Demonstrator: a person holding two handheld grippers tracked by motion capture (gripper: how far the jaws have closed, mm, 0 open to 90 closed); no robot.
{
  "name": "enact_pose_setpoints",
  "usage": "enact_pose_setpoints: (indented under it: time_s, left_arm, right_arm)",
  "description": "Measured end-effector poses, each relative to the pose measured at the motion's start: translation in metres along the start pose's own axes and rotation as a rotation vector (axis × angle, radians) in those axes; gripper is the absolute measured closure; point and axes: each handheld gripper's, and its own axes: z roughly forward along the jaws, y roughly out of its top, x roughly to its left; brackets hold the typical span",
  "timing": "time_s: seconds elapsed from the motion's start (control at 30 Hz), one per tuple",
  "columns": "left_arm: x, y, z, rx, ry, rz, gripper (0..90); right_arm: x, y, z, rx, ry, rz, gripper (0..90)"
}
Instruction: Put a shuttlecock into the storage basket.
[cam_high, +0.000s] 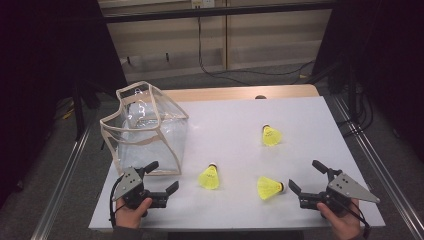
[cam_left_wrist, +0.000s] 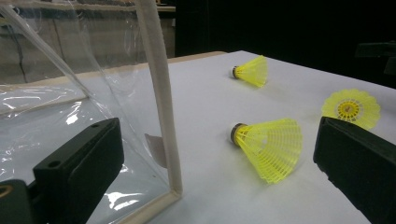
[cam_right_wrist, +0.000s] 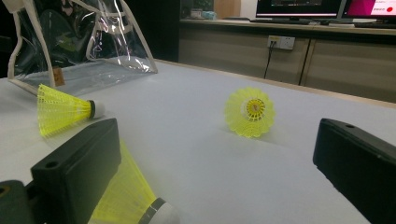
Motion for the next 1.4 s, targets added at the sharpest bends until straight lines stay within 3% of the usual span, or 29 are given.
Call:
enact_pose_setpoints:
  time_s: [0.4, 0.77, 0.9, 1.4]
  left_arm:
    - [-0.003, 0.001, 0.003, 0.008, -0.016, -0.004, 1.7]
    - [-0.007, 0.002, 0.010, 0.010, -0.053, -0.005, 1.6]
    - [-0.011, 0.002, 0.014, 0.032, -0.074, 0.000, 1.5]
    - [-0.017, 0.004, 0.024, 0.048, -0.090, -0.002, 1.6]
  right_arm:
    - [0.000, 0.000, -0.001, -0.002, 0.004, -0.002, 1.2]
    - [0.000, 0.000, -0.001, -0.001, 0.005, 0.000, 1.2]
    - [0.001, 0.001, 0.000, -0.005, 0.009, -0.001, 1.2]
    - [0.001, 0.001, 0.000, -0.005, 0.016, -0.006, 1.1]
